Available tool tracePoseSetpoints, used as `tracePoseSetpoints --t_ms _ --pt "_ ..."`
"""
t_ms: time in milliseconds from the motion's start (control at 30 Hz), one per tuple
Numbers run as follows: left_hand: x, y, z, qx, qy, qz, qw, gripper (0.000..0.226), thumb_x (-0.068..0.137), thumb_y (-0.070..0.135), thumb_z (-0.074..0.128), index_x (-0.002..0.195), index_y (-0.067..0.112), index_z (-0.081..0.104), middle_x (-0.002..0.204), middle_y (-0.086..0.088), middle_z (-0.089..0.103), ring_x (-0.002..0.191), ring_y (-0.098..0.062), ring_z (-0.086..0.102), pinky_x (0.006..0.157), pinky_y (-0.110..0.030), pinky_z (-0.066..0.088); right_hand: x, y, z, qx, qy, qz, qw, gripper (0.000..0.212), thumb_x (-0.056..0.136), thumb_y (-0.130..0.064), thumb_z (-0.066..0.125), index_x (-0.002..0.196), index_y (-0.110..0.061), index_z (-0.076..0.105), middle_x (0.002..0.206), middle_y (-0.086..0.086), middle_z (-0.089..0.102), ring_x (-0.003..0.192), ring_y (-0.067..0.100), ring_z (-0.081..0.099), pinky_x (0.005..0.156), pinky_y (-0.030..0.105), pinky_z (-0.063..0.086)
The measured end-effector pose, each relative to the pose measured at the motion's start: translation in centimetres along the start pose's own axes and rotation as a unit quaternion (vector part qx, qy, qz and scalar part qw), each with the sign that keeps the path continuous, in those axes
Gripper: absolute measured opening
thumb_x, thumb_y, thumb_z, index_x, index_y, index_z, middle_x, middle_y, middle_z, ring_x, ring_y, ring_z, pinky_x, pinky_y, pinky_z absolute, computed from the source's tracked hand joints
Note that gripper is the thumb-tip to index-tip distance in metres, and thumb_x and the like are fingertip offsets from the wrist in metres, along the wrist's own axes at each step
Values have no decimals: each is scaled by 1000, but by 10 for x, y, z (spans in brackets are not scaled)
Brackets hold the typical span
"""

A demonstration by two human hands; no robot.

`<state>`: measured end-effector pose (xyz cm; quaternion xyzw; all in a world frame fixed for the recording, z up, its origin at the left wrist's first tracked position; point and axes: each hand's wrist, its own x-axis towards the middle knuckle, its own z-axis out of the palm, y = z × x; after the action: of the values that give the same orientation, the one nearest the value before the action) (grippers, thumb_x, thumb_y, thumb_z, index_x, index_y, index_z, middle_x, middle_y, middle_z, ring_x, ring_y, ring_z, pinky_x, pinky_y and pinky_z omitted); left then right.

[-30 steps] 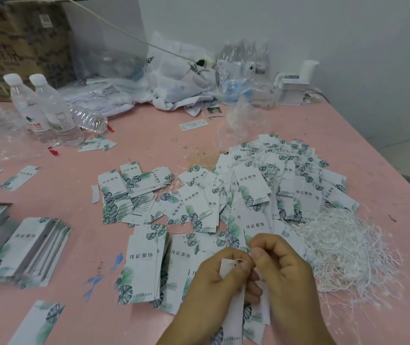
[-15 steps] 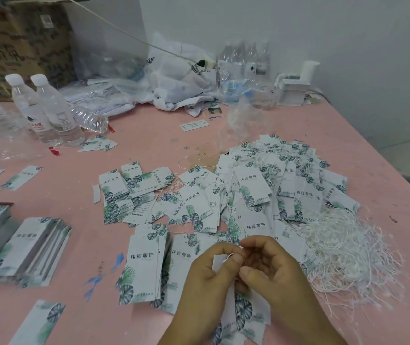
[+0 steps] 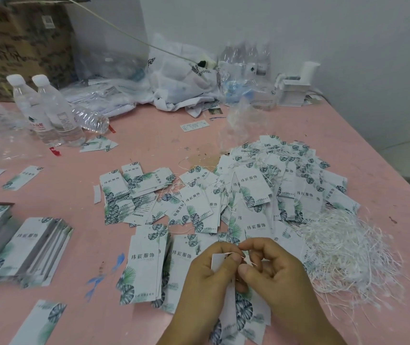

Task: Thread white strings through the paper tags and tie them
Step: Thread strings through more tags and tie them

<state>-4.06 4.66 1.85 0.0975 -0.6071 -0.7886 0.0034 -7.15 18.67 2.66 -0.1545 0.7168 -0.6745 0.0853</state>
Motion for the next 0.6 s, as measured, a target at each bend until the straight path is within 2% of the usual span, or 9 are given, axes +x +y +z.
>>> tracePoseSetpoints --t_ms 67,233,300,367,433,500,567,600 --pt "0 1 -1 -24 -2 -25 999 10 80 30 67 81 21 71 71 -16 70 61 -27 67 60 -34 56 1 4 -1 -39 27 -21 999 24 75 -18 72 93 -32 73 61 -14 45 50 1 43 53 12 46" --pt "1 4 2 -75 -24 -65 995 8 80 26 67 77 21 73 70 -20 69 62 -27 68 60 -34 58 0 10 -2 -103 93 -64 988 17 78 -23 71 89 -34 76 69 -4 53 58 15 53 53 27 47" --pt "2 4 2 -93 -25 -74 993 11 87 16 64 83 17 74 75 -22 70 64 -28 68 60 -34 58 0 9 -2 -119 120 -68 983 14 80 -20 70 85 -33 74 71 -3 59 60 12 57 54 23 49" --pt "3 3 1 -123 -21 -85 989 22 95 2 50 99 9 71 83 -25 69 68 -32 69 61 -36 58 0 10 -2 -100 126 -45 986 19 88 -13 67 84 -31 70 70 -7 64 59 3 57 55 15 46" --pt "3 3 1 -158 -14 -94 983 31 92 -6 39 111 2 63 88 -29 68 74 -37 69 64 -39 58 0 11 -2 -73 120 -4 990 21 93 -11 61 85 -30 65 64 -11 62 55 -1 51 52 14 42" --pt "2 4 1 -171 -8 -90 981 35 89 -8 35 112 -2 61 91 -31 69 78 -40 69 66 -39 59 0 9 0 -50 113 14 992 22 93 -10 58 83 -28 64 60 -12 59 52 -2 49 50 13 40" --pt "0 4 1 -154 -9 -82 985 36 89 -10 35 108 -1 64 91 -28 72 78 -37 72 65 -36 60 0 6 2 -10 113 27 993 24 92 -7 59 80 -26 65 61 -10 65 51 0 56 48 13 44" --pt "0 3 1 -138 -11 -79 987 35 90 -9 36 105 1 66 90 -26 73 78 -33 73 64 -33 60 0 5 3 -1 112 29 993 22 91 -8 61 80 -26 66 65 -5 69 53 6 63 50 18 49"
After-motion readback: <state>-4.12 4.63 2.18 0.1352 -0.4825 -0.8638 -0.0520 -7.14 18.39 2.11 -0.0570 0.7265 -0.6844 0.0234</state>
